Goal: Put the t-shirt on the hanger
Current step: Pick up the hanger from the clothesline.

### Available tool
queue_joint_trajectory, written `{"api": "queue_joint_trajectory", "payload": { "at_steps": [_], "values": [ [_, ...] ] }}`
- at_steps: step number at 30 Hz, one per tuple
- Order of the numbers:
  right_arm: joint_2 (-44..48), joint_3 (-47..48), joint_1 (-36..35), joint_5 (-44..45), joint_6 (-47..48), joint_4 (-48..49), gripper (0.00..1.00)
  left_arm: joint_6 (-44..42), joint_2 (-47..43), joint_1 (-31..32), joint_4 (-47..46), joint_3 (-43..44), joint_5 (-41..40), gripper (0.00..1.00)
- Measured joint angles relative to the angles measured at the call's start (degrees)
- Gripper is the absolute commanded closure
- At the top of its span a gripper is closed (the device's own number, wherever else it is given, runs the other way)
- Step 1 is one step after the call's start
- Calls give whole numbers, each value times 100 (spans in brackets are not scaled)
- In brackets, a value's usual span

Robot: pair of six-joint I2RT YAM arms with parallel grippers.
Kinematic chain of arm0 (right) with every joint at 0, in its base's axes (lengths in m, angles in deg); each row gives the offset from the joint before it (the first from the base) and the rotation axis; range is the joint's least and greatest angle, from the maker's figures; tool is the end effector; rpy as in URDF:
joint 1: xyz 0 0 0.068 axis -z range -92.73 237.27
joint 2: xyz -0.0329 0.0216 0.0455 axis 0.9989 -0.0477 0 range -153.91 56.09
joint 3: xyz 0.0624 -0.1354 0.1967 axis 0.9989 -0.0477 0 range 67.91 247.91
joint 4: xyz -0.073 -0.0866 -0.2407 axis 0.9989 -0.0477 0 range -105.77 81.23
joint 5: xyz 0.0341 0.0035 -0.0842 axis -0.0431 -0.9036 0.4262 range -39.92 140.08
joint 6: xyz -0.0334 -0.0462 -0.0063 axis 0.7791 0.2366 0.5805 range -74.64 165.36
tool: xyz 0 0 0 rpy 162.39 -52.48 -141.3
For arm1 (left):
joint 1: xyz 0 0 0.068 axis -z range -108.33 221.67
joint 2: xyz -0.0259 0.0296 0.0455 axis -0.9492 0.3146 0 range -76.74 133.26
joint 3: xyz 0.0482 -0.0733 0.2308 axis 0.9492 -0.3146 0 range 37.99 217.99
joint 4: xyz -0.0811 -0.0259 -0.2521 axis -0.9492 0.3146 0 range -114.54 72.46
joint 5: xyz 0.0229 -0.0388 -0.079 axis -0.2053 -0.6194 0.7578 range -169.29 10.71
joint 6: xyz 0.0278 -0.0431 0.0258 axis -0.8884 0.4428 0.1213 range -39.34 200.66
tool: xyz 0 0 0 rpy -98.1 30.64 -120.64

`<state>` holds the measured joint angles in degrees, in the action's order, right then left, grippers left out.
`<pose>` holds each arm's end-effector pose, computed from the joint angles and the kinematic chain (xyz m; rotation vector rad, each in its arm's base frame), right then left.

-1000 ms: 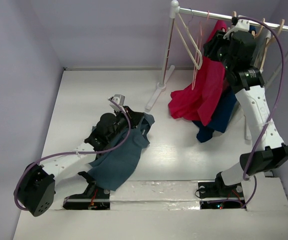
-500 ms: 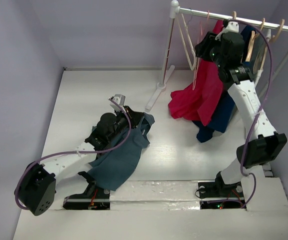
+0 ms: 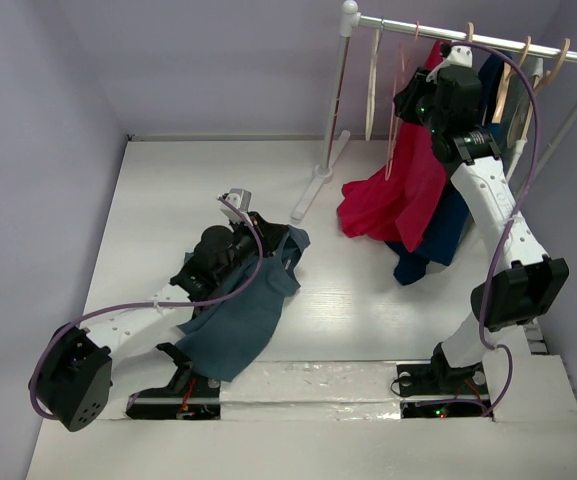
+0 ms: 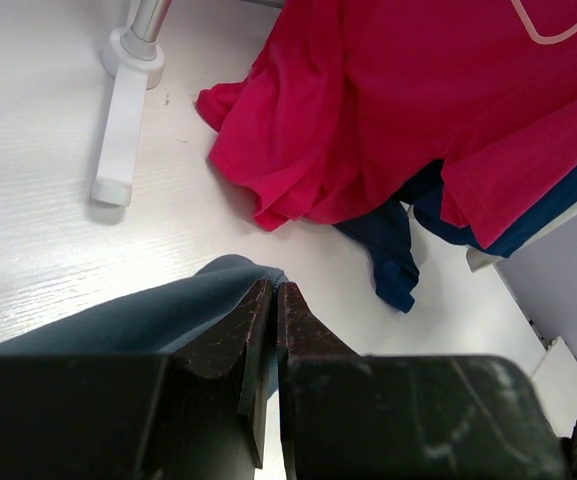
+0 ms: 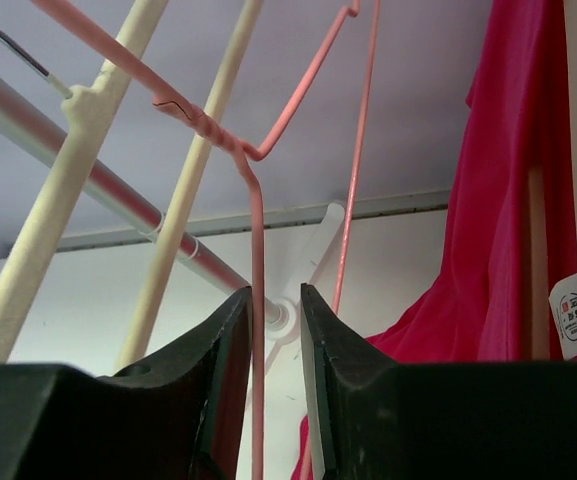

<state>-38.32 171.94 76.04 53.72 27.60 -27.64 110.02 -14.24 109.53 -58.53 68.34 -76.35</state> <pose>0.3806 0.0729 0.4324 0.1462 1.7361 0.3171 0.2107 -0.1665 0.2453 0.1629 1.6123 -0.9608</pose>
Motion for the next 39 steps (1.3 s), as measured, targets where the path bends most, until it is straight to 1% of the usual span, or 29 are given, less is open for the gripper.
{"api": "queue_joint_trajectory", "payload": {
  "at_steps": [2, 5, 6, 9, 10, 13, 15, 22, 30, 34, 39],
  "values": [
    [-2, -7, 0, 26, -4, 0, 66, -11, 0, 0, 4, 0, -2, 100],
    [-2, -63, 0, 35, -4, 4, 68, -31, -2, 0, 17, 0, -4, 100],
    [-2, -76, 0, 35, -4, -7, 70, -35, -2, 0, 28, 0, -2, 100],
    [-13, -81, 0, 37, -4, -13, 83, -39, -4, 0, 55, 0, -4, 100],
    [-13, -81, 0, 39, -13, -11, 89, -39, -7, 0, 55, 0, -4, 100],
    [-13, -81, 0, 39, -15, 4, 97, -42, -7, 0, 57, 0, -4, 100],
    [-11, -87, 0, 37, -13, 11, 100, -39, -7, 0, 57, 0, -4, 100],
    [101, -195, 0, 44, -20, 131, 100, -39, -13, 0, 57, 0, -9, 100],
    [946, -820, 0, 42, -2, 409, 100, -42, -13, 0, 83, 0, -26, 100],
    [1377, -1261, 0, 37, -17, 568, 100, -63, -11, 0, 90, 0, -46, 100],
    [2011, -2380, 0, -68, -151, 778, 100, -92, -4, 0, 107, 9, -74, 100]
  ]
}}
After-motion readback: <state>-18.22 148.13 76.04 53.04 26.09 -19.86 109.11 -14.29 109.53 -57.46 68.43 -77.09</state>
